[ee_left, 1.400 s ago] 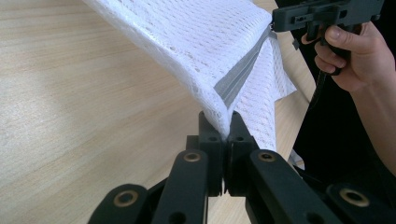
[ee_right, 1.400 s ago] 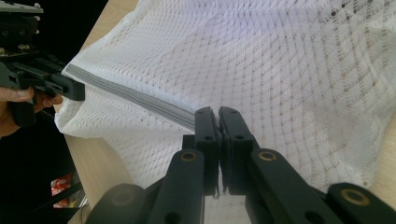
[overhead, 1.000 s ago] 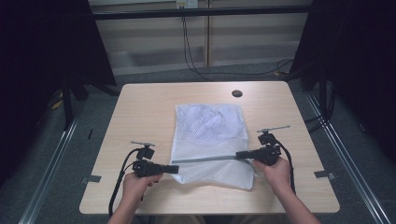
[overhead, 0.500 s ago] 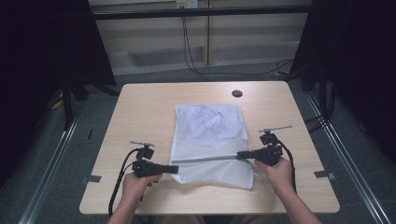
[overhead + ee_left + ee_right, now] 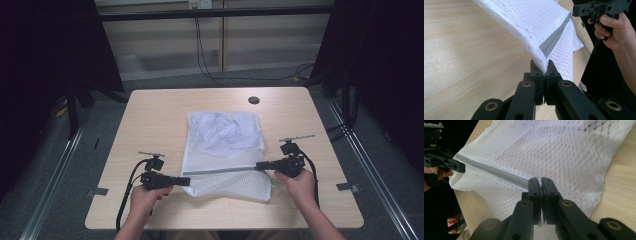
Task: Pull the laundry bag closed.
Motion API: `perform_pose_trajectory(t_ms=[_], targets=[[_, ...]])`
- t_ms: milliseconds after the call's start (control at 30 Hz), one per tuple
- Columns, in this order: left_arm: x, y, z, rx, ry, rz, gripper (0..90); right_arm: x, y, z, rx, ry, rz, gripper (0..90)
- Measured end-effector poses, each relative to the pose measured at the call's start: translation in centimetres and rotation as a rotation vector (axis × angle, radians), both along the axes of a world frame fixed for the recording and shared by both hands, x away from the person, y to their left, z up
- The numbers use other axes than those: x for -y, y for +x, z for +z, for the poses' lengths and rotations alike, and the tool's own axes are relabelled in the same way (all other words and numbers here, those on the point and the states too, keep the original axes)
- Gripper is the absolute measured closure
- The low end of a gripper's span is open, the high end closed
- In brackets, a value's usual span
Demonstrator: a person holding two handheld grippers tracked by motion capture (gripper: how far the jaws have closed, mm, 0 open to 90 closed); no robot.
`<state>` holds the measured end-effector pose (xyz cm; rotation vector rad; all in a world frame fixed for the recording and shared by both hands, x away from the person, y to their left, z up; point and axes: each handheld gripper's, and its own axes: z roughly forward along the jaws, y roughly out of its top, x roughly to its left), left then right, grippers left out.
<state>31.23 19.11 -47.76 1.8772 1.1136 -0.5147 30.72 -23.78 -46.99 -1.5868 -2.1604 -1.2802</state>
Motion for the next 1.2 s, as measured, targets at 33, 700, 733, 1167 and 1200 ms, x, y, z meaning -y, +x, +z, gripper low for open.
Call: perform_pose_trajectory(t_ms=[33,700,733,1167,1200], targets=[[0.0,0.0,0.0,0.0,0.001,0.001,88.5,0.0,0.0,0.0,0.0,0.0,0.001,86.9],[-0.8,0.1,0.1,0.01,0.01,0.02,88.7,1.1,-0.1,0.2,0.007,-0.015,-0.02,86.9],[-0.8,0.1,0.1,0.006,0.006,0.024,88.6,1.3,-0.1,0.2,0.007,-0.011,-0.024,86.9],[-0.9,0.1,0.1,0.004,0.015,0.027,88.6,1.8,-0.2,0.3,0.004,-0.027,-0.036,86.9],[-0.9,0.1,0.1,0.005,0.014,0.026,88.6,1.9,-0.2,0.3,0.01,-0.026,-0.039,86.9]])
